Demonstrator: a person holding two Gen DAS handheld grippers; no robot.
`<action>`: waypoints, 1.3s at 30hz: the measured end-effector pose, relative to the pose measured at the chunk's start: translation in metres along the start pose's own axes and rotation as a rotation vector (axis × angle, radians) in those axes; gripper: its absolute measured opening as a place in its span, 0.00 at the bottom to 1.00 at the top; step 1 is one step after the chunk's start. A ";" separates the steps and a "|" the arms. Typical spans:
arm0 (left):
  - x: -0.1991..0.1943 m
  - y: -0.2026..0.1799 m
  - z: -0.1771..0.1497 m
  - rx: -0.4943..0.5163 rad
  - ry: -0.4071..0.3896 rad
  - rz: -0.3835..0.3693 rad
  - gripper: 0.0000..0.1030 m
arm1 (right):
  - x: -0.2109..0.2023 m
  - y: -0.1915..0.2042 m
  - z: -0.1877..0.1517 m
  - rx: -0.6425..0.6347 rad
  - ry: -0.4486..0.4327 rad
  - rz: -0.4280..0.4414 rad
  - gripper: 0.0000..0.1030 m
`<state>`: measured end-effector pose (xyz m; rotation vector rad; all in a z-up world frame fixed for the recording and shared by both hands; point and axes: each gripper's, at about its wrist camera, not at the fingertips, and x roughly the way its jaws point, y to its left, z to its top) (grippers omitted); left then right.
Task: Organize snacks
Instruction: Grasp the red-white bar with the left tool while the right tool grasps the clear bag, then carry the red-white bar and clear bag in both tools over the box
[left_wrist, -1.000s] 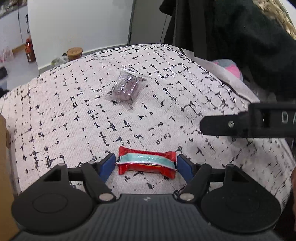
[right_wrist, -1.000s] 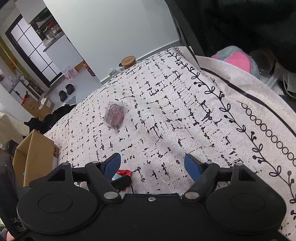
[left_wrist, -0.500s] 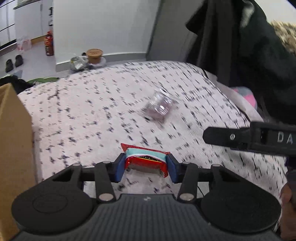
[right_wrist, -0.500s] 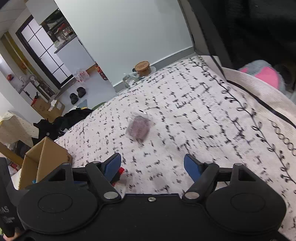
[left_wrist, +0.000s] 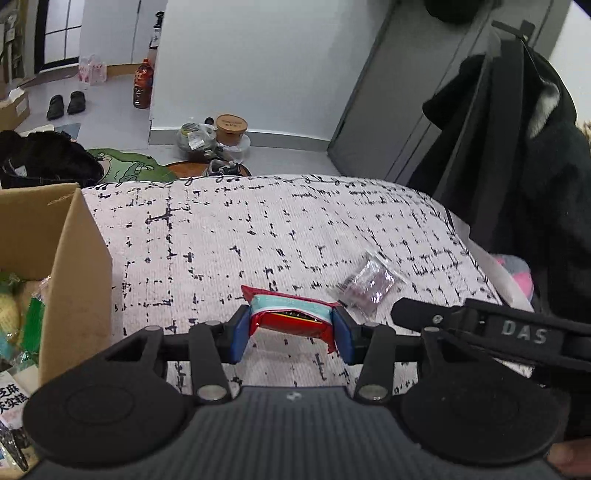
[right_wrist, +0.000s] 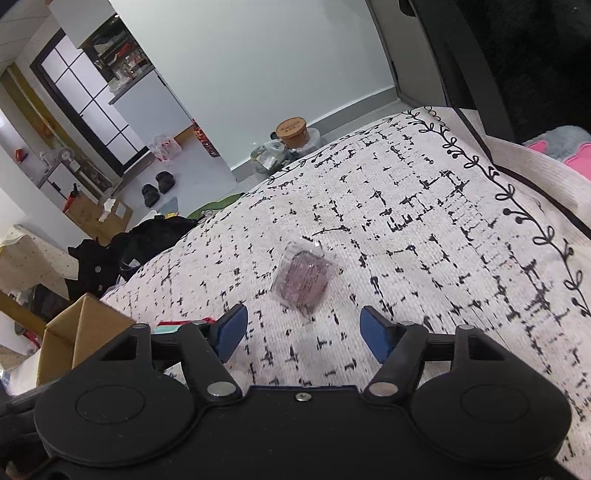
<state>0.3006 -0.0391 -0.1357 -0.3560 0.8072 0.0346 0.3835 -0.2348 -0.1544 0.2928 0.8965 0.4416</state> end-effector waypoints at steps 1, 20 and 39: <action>0.000 0.002 0.001 -0.010 -0.004 -0.001 0.45 | 0.005 0.001 0.002 0.008 0.005 -0.005 0.64; 0.007 0.033 0.013 -0.153 -0.053 0.013 0.45 | 0.055 0.030 0.017 -0.043 0.012 -0.140 0.37; -0.035 0.013 0.019 -0.073 -0.119 -0.048 0.45 | -0.008 0.041 0.006 -0.007 -0.054 -0.048 0.30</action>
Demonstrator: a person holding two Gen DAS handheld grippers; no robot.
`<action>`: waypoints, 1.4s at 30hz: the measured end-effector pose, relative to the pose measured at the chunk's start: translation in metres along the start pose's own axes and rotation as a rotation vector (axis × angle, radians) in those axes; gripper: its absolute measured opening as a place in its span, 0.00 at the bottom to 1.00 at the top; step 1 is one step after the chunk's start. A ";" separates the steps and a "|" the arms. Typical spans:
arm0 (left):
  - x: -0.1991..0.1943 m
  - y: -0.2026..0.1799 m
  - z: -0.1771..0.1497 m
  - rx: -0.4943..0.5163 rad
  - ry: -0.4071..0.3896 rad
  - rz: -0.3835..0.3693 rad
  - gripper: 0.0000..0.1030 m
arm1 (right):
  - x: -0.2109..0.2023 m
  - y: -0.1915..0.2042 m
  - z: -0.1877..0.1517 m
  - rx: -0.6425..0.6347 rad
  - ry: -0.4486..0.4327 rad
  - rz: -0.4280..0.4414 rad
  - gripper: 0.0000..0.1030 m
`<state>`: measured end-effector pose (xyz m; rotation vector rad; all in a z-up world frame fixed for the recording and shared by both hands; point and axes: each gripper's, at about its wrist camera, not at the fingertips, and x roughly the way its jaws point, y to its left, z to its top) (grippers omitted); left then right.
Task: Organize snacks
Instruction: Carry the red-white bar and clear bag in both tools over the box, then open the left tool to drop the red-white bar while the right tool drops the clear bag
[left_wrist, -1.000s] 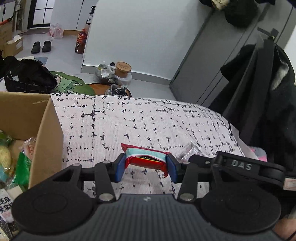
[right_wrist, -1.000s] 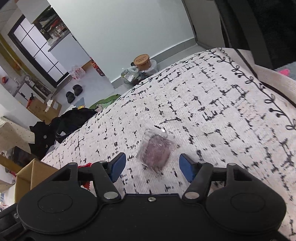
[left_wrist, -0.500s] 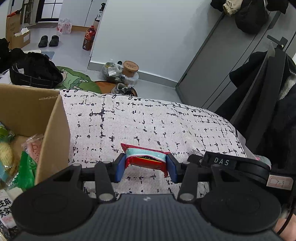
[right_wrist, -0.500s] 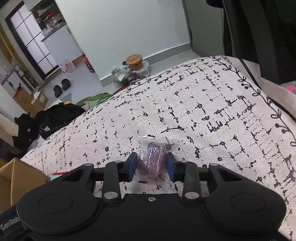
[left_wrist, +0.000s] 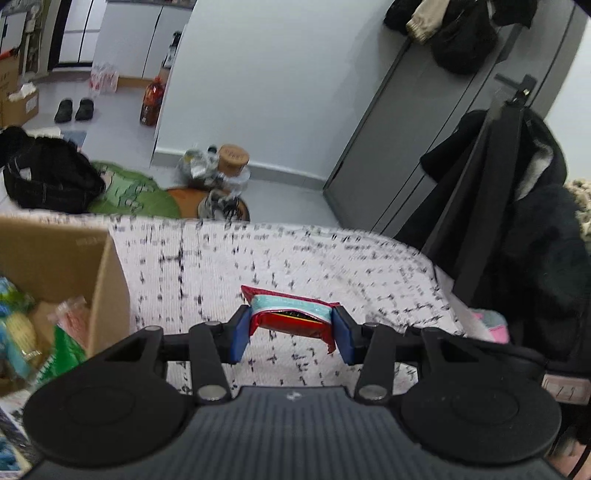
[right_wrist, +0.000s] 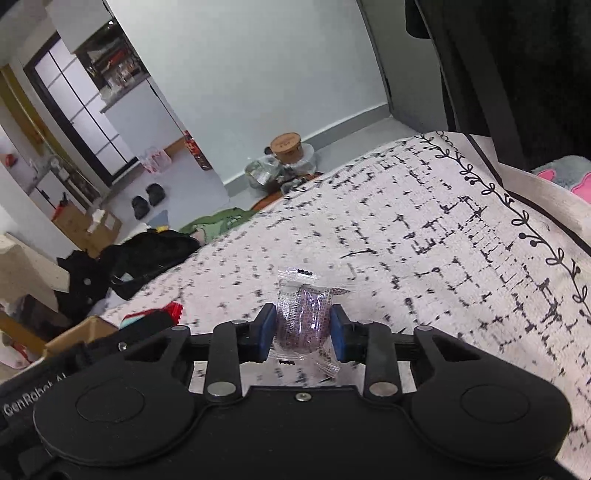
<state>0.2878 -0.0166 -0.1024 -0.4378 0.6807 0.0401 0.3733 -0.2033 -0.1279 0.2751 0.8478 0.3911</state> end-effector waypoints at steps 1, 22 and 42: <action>-0.004 0.000 0.002 0.004 -0.008 -0.001 0.45 | -0.003 0.004 -0.001 -0.003 -0.007 0.004 0.30; -0.084 0.060 0.014 -0.044 -0.097 0.082 0.45 | -0.023 0.092 -0.021 -0.084 -0.035 0.179 0.30; -0.102 0.140 0.024 -0.191 -0.081 0.127 0.55 | -0.007 0.156 -0.031 -0.159 -0.018 0.232 0.30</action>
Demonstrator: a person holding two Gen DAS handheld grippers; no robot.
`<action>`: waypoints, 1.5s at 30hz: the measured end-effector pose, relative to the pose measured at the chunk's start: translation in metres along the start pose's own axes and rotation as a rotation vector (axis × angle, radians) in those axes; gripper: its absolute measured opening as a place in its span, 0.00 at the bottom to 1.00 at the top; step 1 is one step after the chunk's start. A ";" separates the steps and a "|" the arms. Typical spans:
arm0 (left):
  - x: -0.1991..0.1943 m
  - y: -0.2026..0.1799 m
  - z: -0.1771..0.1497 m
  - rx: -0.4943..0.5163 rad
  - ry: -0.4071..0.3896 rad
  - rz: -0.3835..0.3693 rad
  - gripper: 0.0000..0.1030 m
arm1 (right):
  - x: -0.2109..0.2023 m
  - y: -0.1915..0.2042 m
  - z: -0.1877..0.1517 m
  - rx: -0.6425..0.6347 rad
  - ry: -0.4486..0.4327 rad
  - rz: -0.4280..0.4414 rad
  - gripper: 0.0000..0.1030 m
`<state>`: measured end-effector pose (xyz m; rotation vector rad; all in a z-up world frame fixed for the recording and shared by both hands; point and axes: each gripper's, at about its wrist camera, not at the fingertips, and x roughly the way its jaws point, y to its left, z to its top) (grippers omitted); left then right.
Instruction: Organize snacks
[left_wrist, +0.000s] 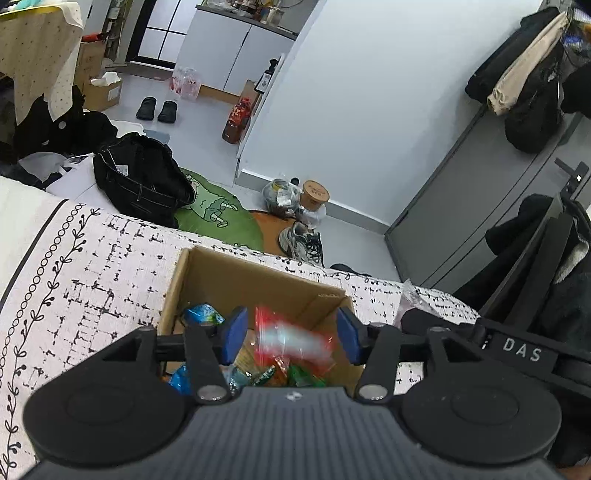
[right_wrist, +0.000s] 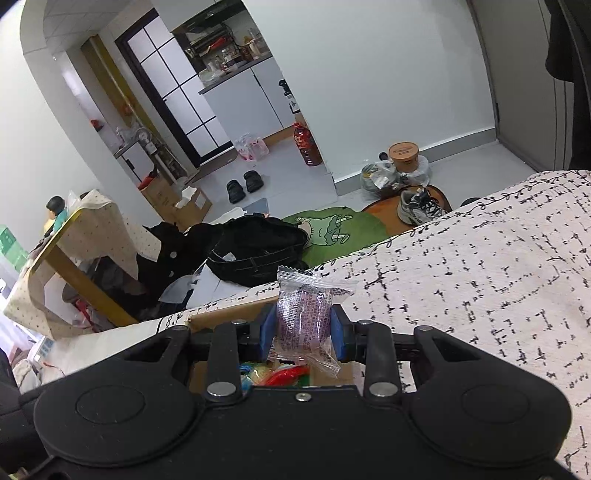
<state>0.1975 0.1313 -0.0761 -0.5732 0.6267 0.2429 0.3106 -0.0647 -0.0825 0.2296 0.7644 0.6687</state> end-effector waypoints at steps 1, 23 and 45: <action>-0.001 0.002 0.001 -0.009 -0.003 -0.002 0.61 | 0.001 0.002 -0.001 -0.002 0.001 0.000 0.30; -0.031 0.029 0.002 -0.040 -0.017 0.086 0.70 | -0.017 0.014 0.000 0.033 -0.017 0.021 0.69; -0.082 -0.029 -0.006 0.069 0.059 0.110 0.90 | -0.115 -0.027 0.009 -0.005 -0.013 -0.013 0.97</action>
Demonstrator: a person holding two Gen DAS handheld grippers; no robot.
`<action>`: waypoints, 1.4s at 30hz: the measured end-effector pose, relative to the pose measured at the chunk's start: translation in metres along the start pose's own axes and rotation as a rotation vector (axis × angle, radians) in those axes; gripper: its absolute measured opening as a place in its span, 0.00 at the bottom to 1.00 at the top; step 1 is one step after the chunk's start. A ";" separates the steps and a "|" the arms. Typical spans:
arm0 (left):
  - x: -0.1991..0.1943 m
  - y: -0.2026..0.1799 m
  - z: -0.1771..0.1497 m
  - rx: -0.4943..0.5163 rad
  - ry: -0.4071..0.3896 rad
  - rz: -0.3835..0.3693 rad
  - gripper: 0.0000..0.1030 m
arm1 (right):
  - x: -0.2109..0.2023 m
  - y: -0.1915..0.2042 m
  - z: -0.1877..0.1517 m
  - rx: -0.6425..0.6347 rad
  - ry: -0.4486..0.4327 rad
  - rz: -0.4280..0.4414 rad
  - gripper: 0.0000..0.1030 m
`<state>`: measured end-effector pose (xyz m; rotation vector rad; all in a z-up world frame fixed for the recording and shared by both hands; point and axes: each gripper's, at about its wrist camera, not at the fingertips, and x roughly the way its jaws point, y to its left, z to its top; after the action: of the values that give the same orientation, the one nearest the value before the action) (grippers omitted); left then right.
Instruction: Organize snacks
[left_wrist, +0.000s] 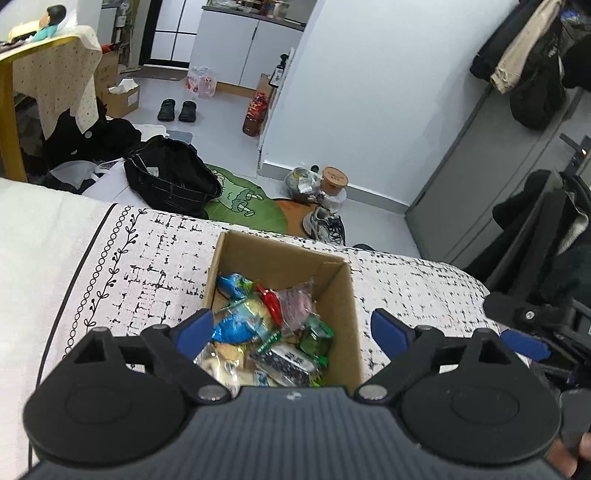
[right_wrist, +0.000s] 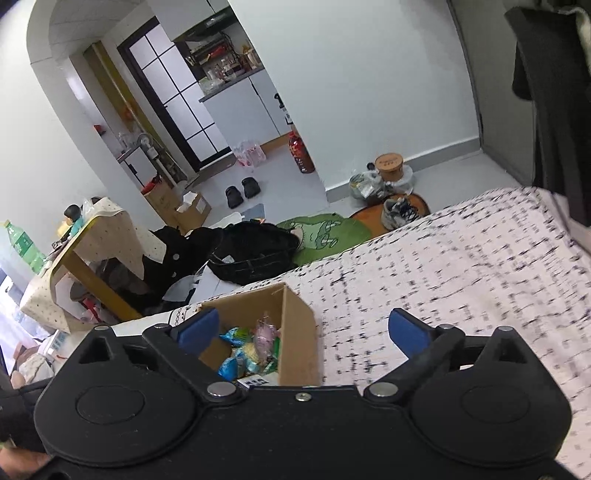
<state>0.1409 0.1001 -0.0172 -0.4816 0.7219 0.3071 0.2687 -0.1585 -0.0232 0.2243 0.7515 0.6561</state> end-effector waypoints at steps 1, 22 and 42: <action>-0.004 -0.003 -0.001 0.008 0.002 0.005 0.92 | -0.007 -0.003 0.000 -0.003 -0.006 -0.005 0.97; -0.058 -0.024 -0.006 0.140 -0.010 0.069 1.00 | -0.074 -0.029 -0.009 -0.042 -0.015 -0.034 1.00; -0.104 -0.042 -0.036 0.245 0.029 -0.029 1.00 | -0.124 -0.033 -0.030 -0.076 0.020 -0.034 1.00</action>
<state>0.0648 0.0347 0.0443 -0.2641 0.7688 0.1818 0.1961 -0.2628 0.0115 0.1352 0.7461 0.6542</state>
